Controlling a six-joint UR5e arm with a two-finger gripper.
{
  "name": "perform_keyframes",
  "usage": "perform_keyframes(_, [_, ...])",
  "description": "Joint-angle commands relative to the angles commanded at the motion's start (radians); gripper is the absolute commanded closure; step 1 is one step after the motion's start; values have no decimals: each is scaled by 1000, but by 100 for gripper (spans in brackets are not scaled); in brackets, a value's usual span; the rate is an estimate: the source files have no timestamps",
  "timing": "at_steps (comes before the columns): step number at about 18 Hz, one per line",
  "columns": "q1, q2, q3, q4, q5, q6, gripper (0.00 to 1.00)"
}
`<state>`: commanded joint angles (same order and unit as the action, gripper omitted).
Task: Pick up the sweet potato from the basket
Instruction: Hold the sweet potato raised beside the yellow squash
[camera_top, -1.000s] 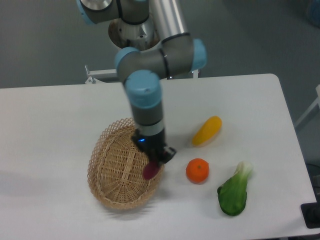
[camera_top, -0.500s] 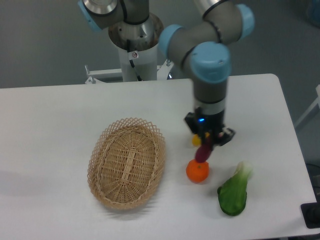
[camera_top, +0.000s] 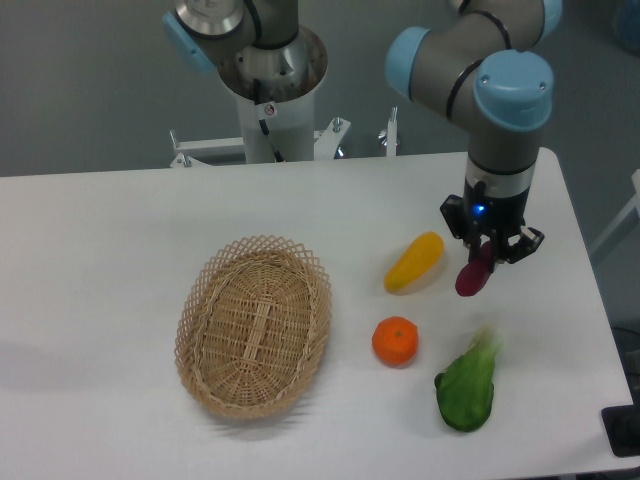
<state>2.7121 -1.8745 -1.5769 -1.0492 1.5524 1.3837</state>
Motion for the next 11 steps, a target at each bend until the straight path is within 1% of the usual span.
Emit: perform_keyframes(11, [0,3,-2,2,3,0,71])
